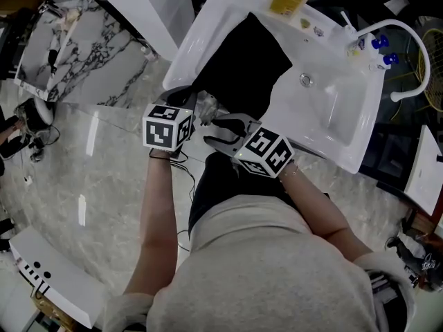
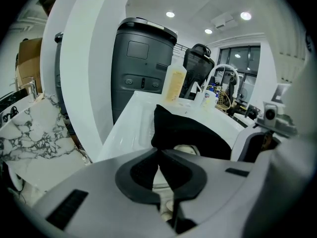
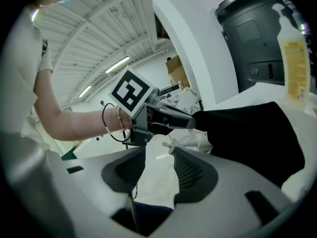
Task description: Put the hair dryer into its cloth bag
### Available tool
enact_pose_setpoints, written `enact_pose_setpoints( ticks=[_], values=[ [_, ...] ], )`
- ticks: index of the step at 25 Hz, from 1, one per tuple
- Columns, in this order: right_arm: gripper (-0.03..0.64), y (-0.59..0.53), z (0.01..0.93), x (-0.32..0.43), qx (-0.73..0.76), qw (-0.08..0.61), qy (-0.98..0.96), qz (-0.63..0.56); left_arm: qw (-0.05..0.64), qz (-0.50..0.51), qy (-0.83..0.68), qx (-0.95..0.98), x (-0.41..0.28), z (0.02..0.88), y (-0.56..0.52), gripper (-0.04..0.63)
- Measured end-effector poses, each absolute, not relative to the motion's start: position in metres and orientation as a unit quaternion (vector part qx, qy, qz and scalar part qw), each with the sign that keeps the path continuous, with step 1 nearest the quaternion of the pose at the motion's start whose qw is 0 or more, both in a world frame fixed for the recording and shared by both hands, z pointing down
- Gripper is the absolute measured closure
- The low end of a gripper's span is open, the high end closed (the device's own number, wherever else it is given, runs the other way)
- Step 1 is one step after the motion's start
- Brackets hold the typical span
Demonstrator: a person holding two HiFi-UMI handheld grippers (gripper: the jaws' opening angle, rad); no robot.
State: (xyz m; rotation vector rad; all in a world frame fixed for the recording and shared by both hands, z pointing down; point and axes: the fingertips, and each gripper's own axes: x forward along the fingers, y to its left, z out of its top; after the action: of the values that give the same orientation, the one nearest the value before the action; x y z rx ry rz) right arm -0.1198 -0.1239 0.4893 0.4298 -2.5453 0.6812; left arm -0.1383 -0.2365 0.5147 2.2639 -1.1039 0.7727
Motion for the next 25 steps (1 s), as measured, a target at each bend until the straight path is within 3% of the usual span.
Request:
enact_pose_setpoints(
  ticks=[4,12,19,25],
  values=[
    [0.472,-0.111,0.501,-0.121,0.133,0.246,-0.918,0.283,0.251,0.283,-0.404,0.833,-0.138,0.515,-0.236,0.581],
    [0.440,-0.113,0.535,-0.154,0.152,0.250,-0.908,0.301,0.251,0.287,-0.399,0.834,-0.138,0.517,-0.232,0.581],
    [0.419,-0.131,0.534,-0.164,0.208,0.205,-0.912,0.286,0.250,0.289,-0.397,0.835,-0.140,0.518,-0.233,0.583],
    [0.446,-0.161,0.505,-0.153,0.273,0.144,-0.914,0.263,0.248,0.291,-0.395,0.835,-0.146,0.516,-0.229,0.583]
  ],
)
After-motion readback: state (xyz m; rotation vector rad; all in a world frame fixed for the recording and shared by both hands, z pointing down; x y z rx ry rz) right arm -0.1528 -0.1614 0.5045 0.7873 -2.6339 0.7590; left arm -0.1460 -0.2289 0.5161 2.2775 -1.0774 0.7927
